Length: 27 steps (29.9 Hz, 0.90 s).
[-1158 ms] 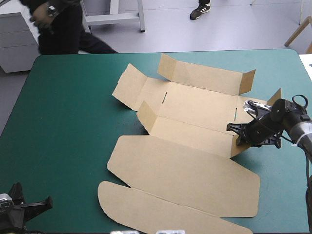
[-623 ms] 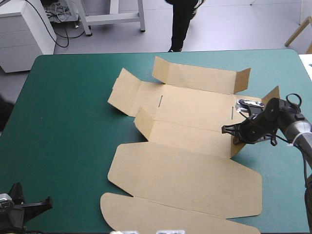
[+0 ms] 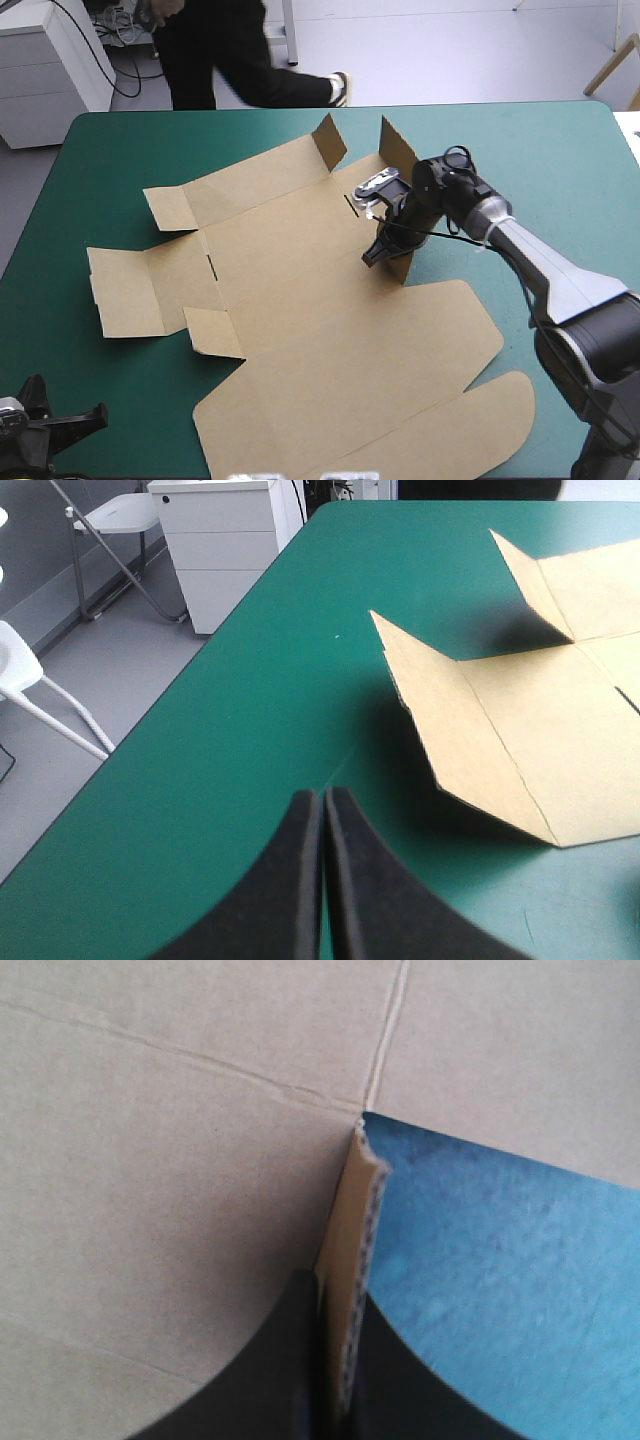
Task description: Fold the box
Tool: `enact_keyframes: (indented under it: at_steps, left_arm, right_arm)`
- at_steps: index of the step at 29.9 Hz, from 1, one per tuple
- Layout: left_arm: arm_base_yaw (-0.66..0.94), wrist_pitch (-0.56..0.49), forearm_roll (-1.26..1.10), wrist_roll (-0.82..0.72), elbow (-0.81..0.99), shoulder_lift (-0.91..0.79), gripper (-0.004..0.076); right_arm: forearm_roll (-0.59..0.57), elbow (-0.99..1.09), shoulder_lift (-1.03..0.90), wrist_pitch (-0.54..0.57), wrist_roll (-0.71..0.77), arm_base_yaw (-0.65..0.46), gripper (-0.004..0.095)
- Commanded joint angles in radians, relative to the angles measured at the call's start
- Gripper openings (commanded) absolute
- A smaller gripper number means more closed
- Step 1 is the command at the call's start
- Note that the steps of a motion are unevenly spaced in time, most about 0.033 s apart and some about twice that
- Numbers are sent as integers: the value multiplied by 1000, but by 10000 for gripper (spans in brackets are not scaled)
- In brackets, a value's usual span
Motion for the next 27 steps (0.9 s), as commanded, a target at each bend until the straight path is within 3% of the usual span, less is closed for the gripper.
enact_keyframes:
  at_steps: [1,13,18,27]
  left_arm:
    - [-3,-74,7,-3,-25,-9,-10]
    - [-3,-74,7,-5,-25,-9,-10]
    - [-3,-74,7,-5,-25,-9,-10]
    - [-3,-74,7,-5,-25,-9,-10]
  right_arm:
    - [-92,-146,31,25,-115,29,-19]
    - [-30,-441,183,102,-478,69,-19]
    - [-39,-455,200,22,-634,131,-20]
    - [-40,-461,250,-125,-668,192,-20]
